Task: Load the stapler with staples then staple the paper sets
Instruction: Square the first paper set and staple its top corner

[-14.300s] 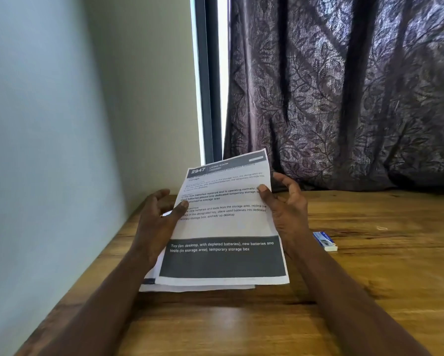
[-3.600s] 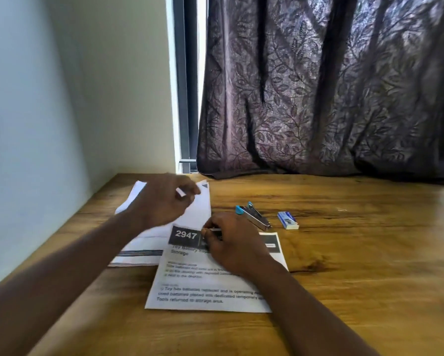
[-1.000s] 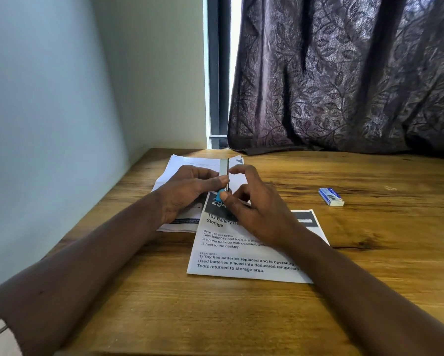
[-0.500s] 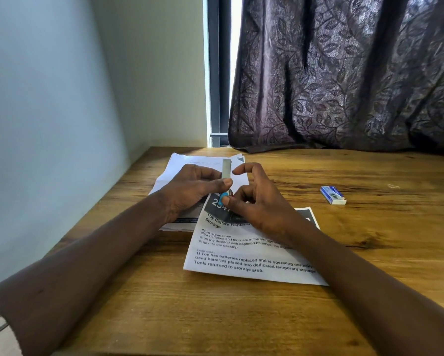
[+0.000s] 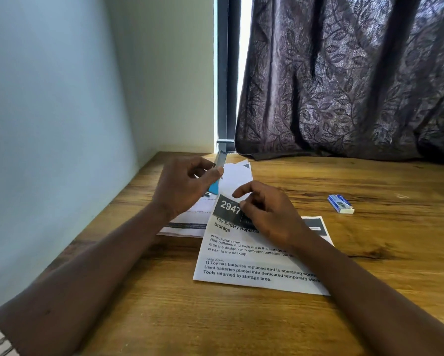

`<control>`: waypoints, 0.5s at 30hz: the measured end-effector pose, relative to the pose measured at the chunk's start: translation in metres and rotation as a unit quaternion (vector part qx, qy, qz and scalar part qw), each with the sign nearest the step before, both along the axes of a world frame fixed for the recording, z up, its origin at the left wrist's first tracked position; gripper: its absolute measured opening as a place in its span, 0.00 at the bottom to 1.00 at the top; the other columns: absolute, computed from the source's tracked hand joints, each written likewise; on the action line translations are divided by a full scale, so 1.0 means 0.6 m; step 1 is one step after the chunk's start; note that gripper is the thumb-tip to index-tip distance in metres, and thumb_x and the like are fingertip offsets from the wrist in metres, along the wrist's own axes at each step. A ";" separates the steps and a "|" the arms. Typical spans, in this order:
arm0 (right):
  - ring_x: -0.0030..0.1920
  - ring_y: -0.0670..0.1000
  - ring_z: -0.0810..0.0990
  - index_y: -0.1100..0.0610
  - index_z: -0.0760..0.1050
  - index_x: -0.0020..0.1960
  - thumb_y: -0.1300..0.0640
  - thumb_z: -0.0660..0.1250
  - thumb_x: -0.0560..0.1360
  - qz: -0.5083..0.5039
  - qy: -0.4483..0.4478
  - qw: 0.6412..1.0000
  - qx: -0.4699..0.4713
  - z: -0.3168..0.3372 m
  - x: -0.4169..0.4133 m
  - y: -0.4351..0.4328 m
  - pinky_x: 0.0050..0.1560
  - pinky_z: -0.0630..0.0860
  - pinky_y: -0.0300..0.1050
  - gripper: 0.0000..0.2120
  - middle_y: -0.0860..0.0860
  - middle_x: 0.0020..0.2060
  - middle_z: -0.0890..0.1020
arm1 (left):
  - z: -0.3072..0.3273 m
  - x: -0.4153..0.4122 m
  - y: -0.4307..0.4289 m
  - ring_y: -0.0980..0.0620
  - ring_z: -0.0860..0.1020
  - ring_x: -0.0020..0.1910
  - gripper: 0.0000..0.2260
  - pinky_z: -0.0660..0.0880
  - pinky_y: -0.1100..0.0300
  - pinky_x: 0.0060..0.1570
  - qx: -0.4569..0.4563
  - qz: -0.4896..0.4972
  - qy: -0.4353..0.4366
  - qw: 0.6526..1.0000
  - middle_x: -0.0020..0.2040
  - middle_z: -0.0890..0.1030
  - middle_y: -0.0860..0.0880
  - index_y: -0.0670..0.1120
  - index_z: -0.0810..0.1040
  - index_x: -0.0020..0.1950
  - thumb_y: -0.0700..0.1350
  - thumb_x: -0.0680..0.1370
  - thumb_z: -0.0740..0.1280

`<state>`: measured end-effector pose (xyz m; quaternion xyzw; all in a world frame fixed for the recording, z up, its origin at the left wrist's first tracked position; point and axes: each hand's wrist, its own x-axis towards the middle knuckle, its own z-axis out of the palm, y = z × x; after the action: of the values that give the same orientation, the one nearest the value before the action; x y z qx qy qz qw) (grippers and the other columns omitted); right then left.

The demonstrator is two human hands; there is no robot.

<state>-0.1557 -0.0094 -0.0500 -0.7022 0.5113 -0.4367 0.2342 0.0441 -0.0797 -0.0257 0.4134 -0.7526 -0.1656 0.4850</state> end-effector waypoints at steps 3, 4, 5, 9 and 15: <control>0.33 0.43 0.78 0.50 0.79 0.52 0.61 0.67 0.78 -0.033 0.022 0.999 -0.031 0.002 -0.001 0.003 0.38 0.75 0.45 0.08 0.48 0.34 0.83 | 0.001 0.022 -0.011 0.59 0.79 0.32 0.14 0.77 0.58 0.34 -0.095 0.091 -0.142 0.981 0.36 0.83 0.59 0.52 0.87 0.43 0.61 0.74 0.71; 0.33 0.42 0.78 0.50 0.79 0.52 0.61 0.67 0.78 -0.043 0.031 0.998 -0.045 0.003 -0.002 0.005 0.38 0.75 0.43 0.08 0.47 0.34 0.83 | 0.000 0.027 -0.012 0.59 0.78 0.32 0.15 0.77 0.57 0.36 -0.092 0.102 -0.167 0.977 0.36 0.83 0.59 0.52 0.87 0.42 0.62 0.72 0.69; 0.35 0.42 0.78 0.50 0.79 0.52 0.62 0.67 0.78 -0.053 0.041 0.996 -0.060 0.005 -0.004 0.008 0.39 0.75 0.43 0.07 0.47 0.35 0.83 | -0.002 0.030 -0.013 0.57 0.79 0.34 0.17 0.77 0.57 0.37 -0.078 0.108 -0.197 0.971 0.37 0.84 0.57 0.52 0.87 0.42 0.64 0.71 0.68; 0.46 0.50 0.81 0.47 0.77 0.51 0.57 0.65 0.76 -0.079 0.075 0.988 -0.106 0.010 -0.009 0.016 0.48 0.78 0.52 0.07 0.45 0.40 0.83 | -0.008 0.028 -0.016 0.52 0.79 0.41 0.23 0.73 0.57 0.41 -0.026 0.121 -0.349 0.929 0.46 0.86 0.54 0.53 0.87 0.50 0.70 0.73 0.66; 0.49 0.48 0.76 0.47 0.76 0.54 0.55 0.64 0.76 -0.130 0.093 0.973 -0.164 0.018 -0.018 0.012 0.50 0.73 0.48 0.08 0.48 0.46 0.81 | 0.039 0.017 0.036 0.58 0.80 0.34 0.24 0.74 0.62 0.33 -0.019 0.026 -0.153 0.988 0.38 0.84 0.62 0.54 0.85 0.44 0.72 0.73 0.61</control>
<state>-0.1665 -0.0024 -0.0391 -0.6963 0.5390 -0.4739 0.0081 0.0543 -0.0579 -0.0026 0.4443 -0.8096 -0.0736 0.3764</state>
